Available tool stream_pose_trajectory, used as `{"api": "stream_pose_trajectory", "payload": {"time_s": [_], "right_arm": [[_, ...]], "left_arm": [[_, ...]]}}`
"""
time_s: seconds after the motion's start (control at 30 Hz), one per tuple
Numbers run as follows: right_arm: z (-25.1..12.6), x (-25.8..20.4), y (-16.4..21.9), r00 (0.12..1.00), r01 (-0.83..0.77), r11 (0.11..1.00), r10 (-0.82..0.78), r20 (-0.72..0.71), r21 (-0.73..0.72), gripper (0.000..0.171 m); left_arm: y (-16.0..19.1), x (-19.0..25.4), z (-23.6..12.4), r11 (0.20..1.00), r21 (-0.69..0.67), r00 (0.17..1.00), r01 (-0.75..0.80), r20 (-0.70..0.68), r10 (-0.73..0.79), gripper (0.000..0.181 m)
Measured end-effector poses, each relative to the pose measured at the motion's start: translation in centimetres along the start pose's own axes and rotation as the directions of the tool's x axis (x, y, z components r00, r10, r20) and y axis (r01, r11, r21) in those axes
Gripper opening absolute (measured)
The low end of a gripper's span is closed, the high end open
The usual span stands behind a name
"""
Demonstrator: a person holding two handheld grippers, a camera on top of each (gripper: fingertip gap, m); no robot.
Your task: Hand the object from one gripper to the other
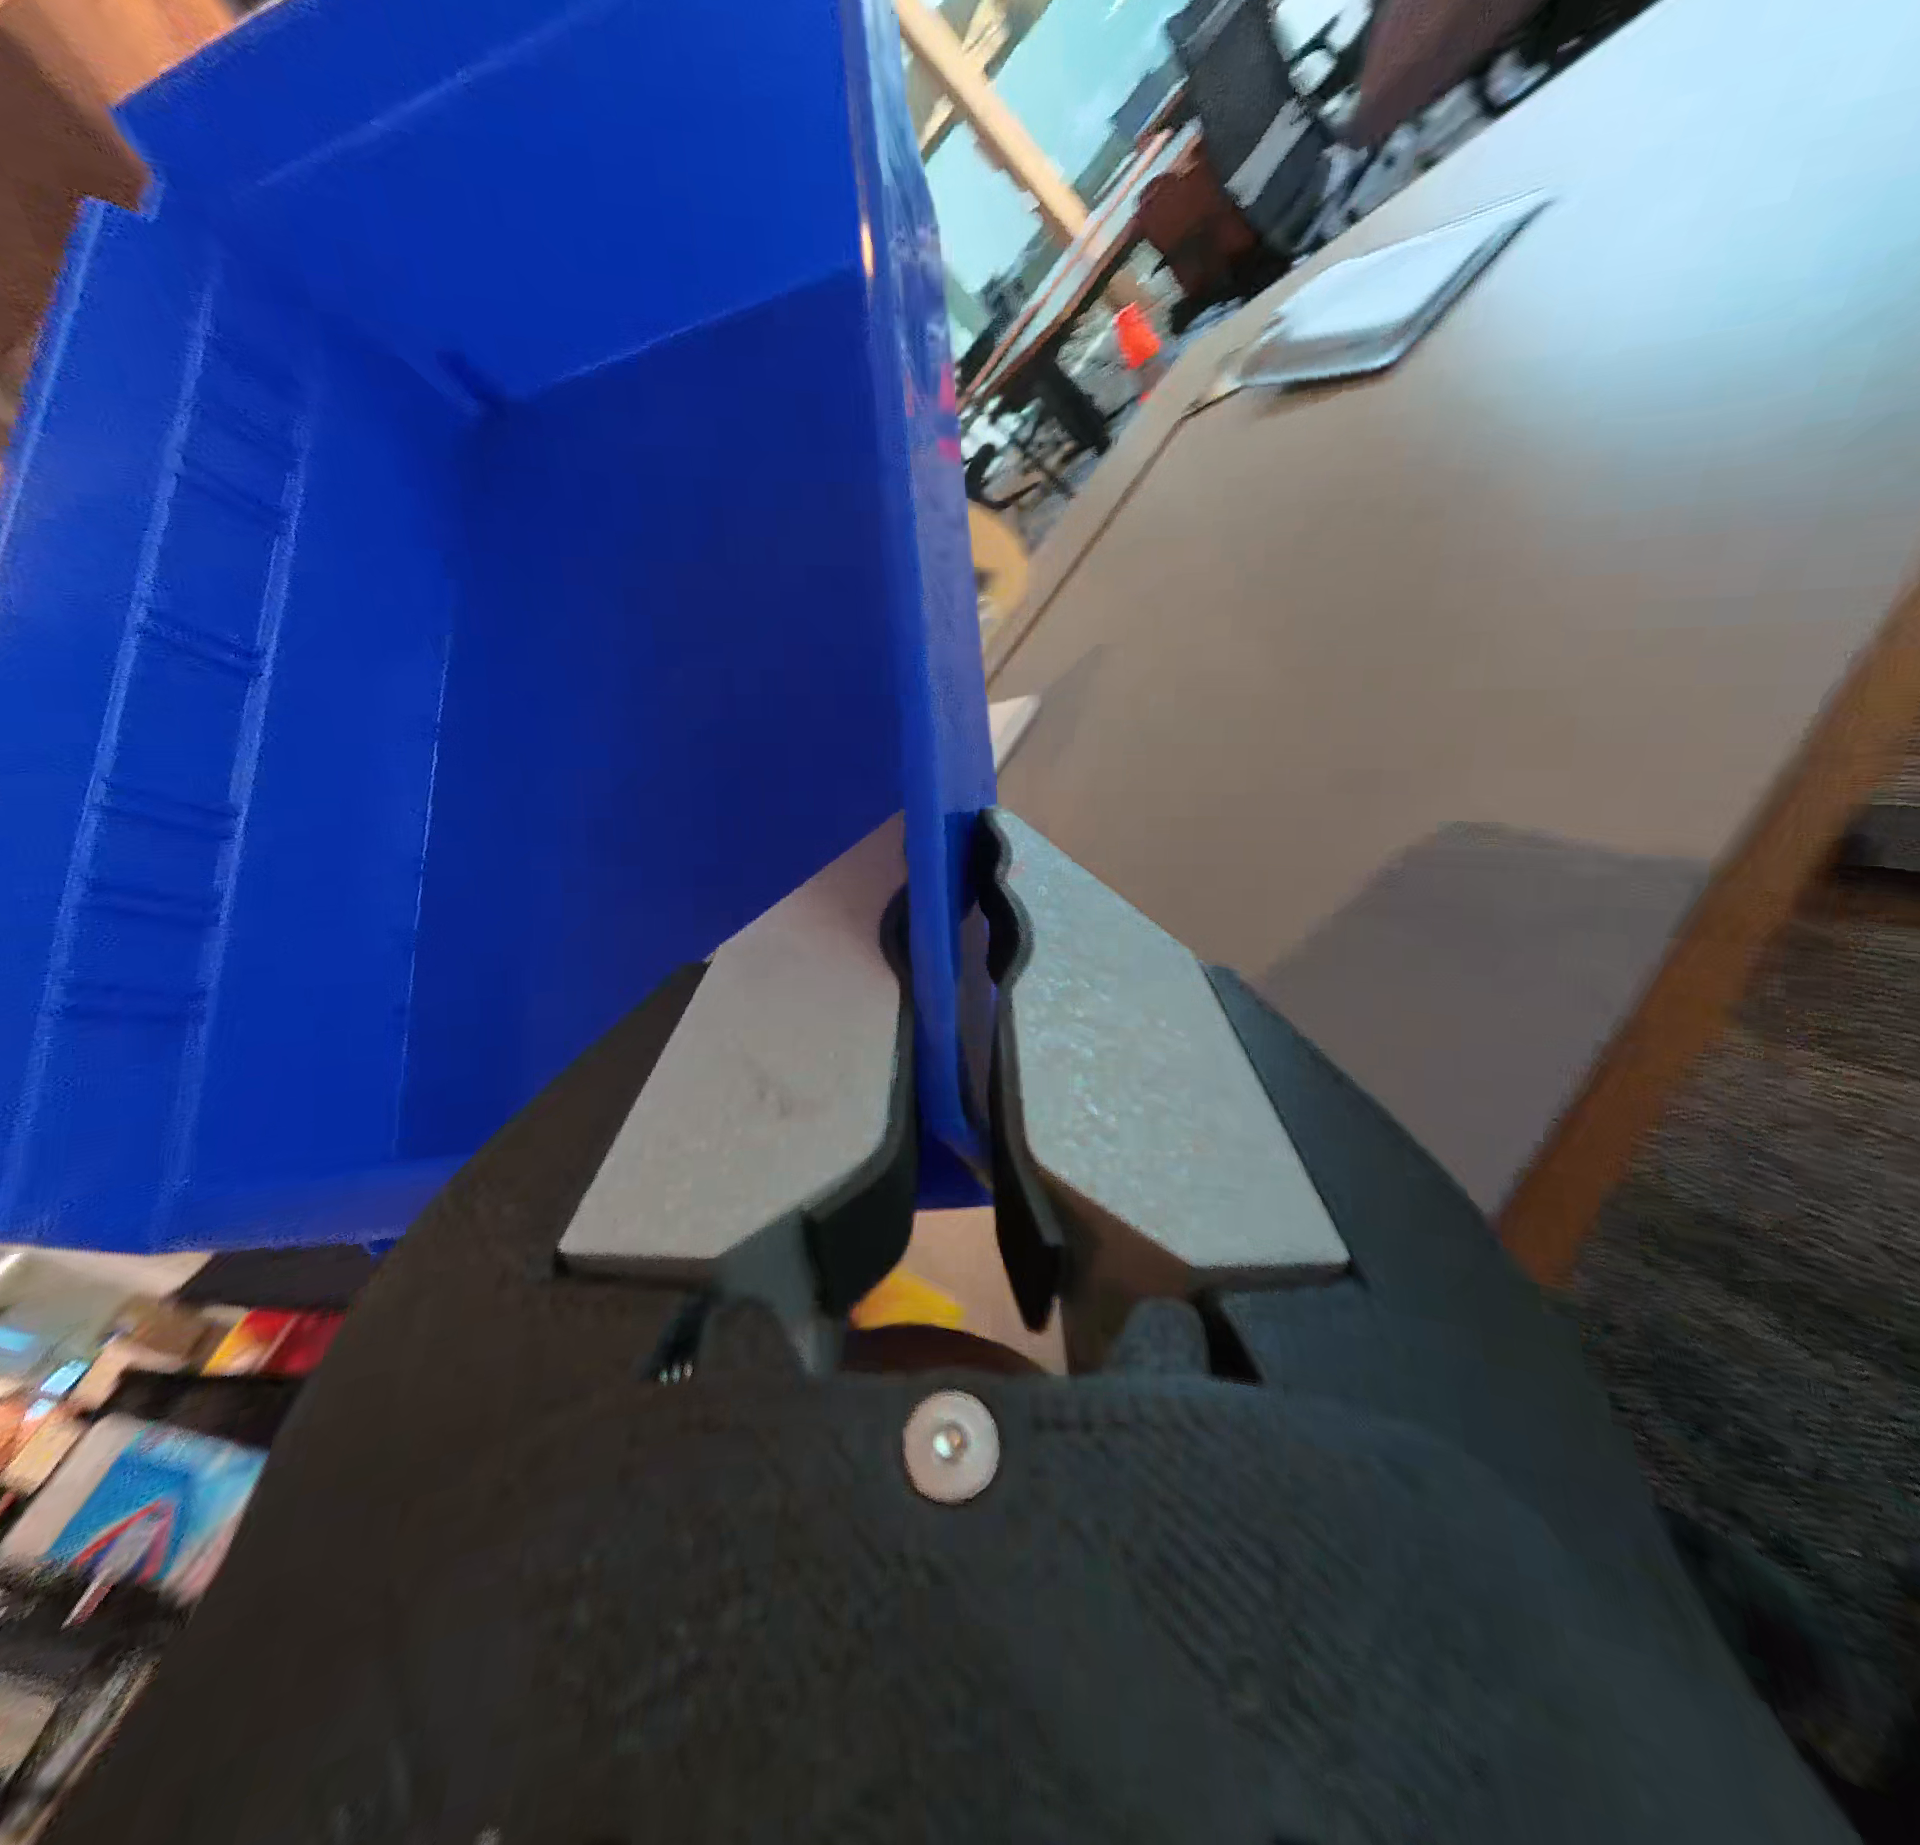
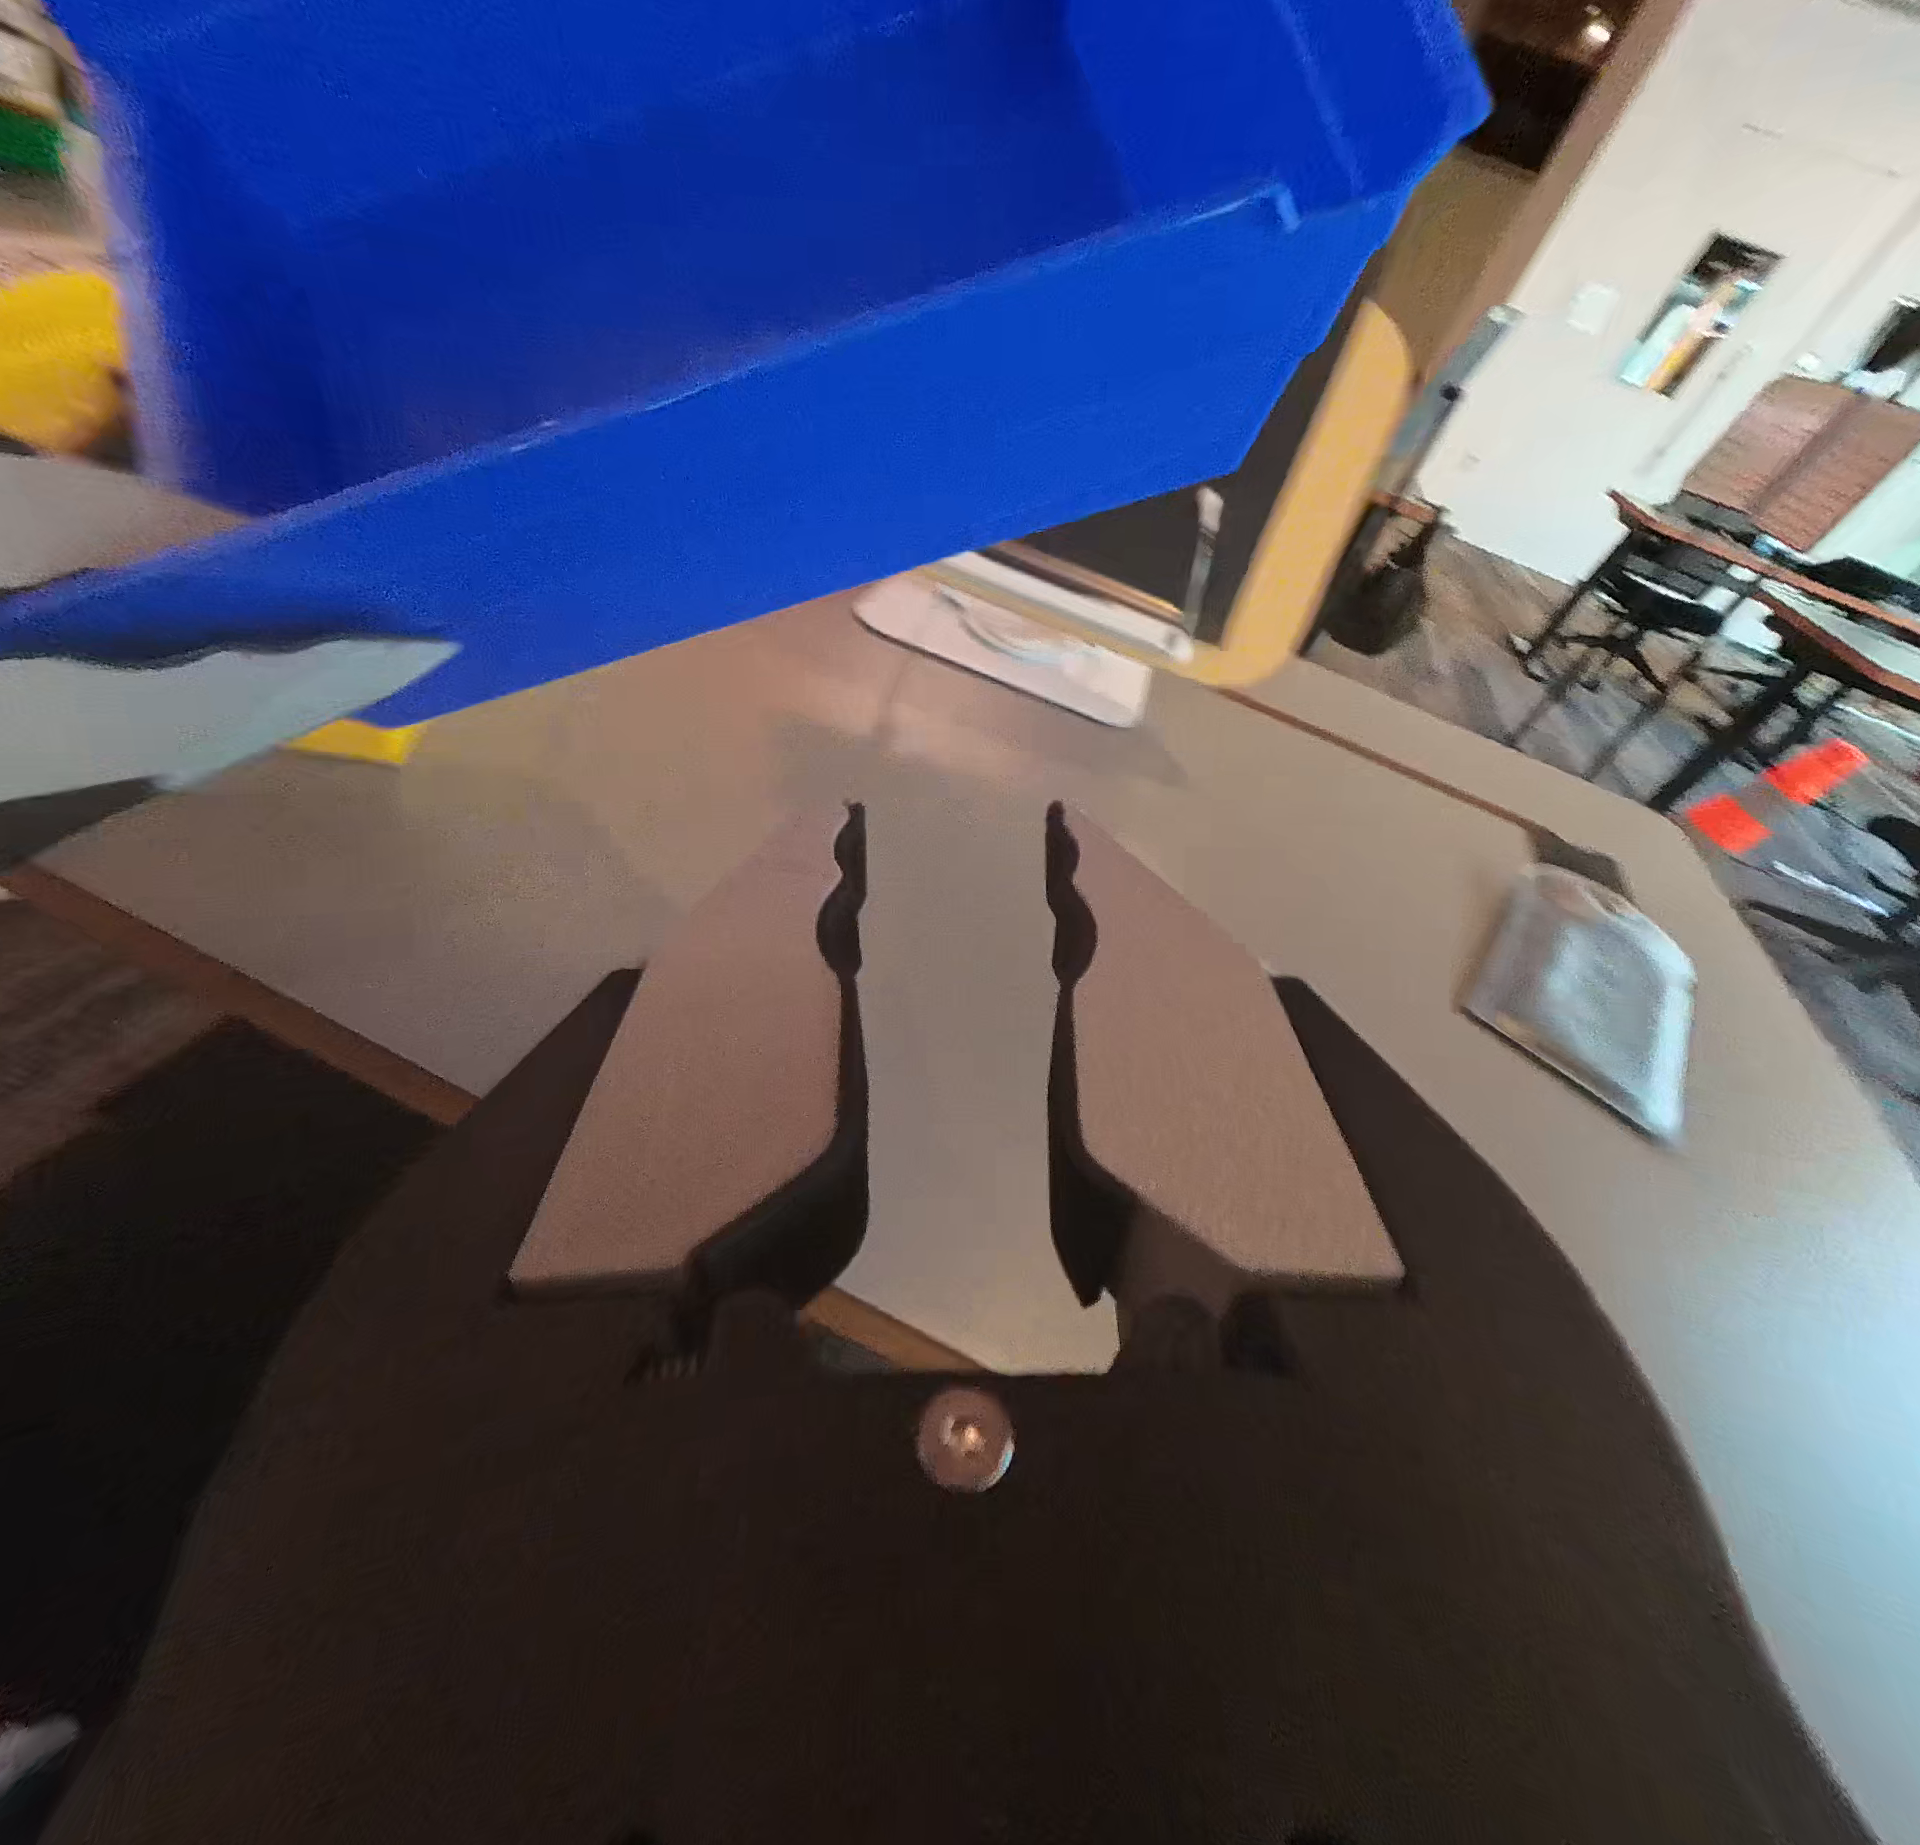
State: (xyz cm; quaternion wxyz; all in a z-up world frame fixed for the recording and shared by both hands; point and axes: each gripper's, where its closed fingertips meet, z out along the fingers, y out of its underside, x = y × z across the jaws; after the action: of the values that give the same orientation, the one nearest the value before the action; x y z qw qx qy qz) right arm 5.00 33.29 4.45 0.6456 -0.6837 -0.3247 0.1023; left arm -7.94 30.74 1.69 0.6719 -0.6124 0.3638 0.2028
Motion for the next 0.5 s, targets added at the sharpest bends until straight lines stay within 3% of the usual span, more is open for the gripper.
{"api": "stream_pose_trajectory", "payload": {"time_s": [0.13,0.3,0.4,0.5], "right_arm": [[-1.5,4.3,3.7,0.997,-0.060,0.996,0.056,-0.055,-0.070,0.031],[-2.0,5.8,4.7,0.995,-0.080,0.995,0.076,-0.068,-0.057,0.033],[-1.0,6.4,5.7,0.993,-0.096,0.993,0.091,-0.070,-0.075,0.033],[0.6,6.9,6.6,0.990,-0.137,0.986,0.132,-0.055,-0.094,0.033]], "left_arm": [[-1.8,6.5,1.1,0.999,0.033,0.992,0.037,-0.126,-0.033,0.004],[-2.8,11.5,3.0,0.998,0.036,0.979,0.049,-0.199,-0.041,0.004],[-4.5,12.6,5.0,0.972,-0.047,0.924,0.229,-0.302,-0.233,0.005],[-5.3,12.6,7.1,0.891,-0.157,0.804,0.426,-0.386,-0.453,0.011]]}}
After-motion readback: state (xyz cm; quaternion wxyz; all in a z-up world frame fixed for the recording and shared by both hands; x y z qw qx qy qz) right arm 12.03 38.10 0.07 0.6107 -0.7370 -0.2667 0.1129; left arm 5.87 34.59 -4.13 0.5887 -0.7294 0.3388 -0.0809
